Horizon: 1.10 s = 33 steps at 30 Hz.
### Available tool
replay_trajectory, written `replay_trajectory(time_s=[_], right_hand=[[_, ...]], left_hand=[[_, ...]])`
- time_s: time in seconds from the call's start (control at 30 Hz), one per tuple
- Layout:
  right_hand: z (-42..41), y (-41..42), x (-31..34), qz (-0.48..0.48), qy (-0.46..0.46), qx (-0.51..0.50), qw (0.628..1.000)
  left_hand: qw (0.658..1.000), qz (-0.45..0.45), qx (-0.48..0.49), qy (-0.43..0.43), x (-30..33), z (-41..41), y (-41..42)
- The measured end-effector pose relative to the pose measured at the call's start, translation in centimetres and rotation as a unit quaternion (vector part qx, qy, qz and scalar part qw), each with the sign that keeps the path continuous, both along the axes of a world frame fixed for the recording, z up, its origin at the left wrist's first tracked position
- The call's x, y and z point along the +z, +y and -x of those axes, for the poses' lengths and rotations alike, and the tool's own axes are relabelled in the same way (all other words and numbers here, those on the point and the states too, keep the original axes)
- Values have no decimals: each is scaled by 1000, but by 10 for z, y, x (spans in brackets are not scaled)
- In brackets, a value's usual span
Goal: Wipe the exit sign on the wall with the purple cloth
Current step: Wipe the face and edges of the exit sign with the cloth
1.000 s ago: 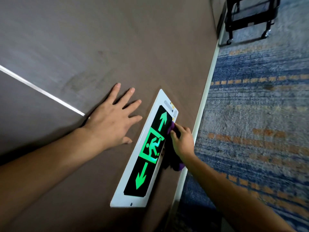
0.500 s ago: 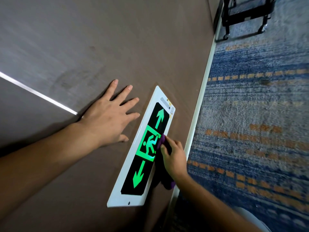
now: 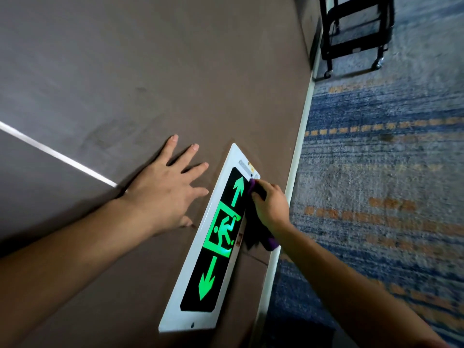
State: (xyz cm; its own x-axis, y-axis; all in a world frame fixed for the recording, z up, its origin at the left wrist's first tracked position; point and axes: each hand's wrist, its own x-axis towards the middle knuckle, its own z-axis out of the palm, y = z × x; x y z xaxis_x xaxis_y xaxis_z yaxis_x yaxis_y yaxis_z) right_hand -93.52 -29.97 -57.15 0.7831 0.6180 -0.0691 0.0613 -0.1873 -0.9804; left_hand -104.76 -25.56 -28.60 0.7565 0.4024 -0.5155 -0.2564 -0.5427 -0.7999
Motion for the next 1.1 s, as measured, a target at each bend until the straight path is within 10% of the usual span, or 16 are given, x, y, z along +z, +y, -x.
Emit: replay_trajectory(time_s=[0.63,1.1], right_hand=[[-20,26,12,-58,244,-85,964],[5,32,75,-124,-41,-119,984]], left_hand=[[1000,15,-4,25,6,-3,2],[998,6,20,65,9,-17,-3]])
